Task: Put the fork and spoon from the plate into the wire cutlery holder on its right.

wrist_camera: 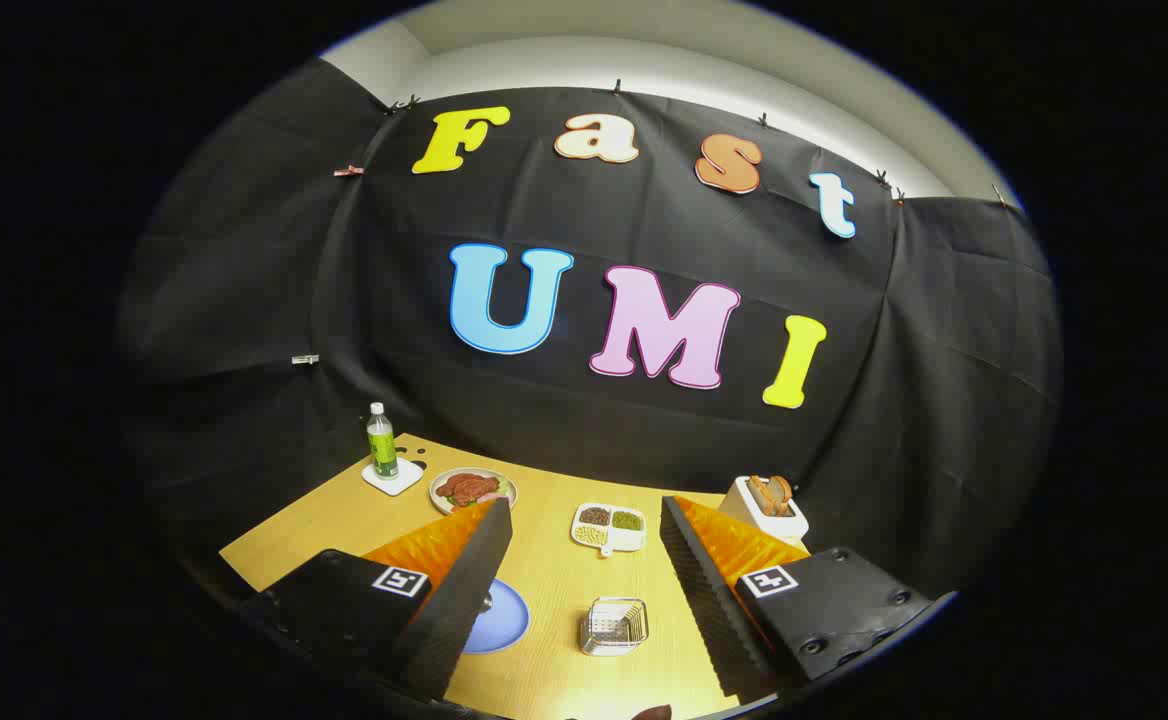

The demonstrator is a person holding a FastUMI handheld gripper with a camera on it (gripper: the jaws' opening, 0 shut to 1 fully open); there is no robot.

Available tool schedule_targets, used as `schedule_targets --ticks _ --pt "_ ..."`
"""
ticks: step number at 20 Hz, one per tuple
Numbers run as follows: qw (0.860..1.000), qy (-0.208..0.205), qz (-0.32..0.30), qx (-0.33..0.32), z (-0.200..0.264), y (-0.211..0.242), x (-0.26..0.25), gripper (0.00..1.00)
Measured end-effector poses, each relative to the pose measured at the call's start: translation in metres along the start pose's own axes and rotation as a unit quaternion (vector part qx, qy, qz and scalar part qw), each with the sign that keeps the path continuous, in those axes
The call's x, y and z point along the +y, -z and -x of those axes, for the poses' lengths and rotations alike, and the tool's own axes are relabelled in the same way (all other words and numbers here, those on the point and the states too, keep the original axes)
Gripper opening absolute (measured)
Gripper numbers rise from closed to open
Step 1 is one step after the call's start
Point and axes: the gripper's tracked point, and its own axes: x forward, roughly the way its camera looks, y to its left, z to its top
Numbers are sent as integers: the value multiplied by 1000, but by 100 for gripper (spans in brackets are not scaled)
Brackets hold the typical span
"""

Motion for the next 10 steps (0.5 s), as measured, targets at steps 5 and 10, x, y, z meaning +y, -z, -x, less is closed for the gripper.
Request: schedule_targets --ticks 5,10 --pt "1000 -4 2 -1 -4 -1 2 97" --pt "1000 -6 2 0 -4 -1 3 97"
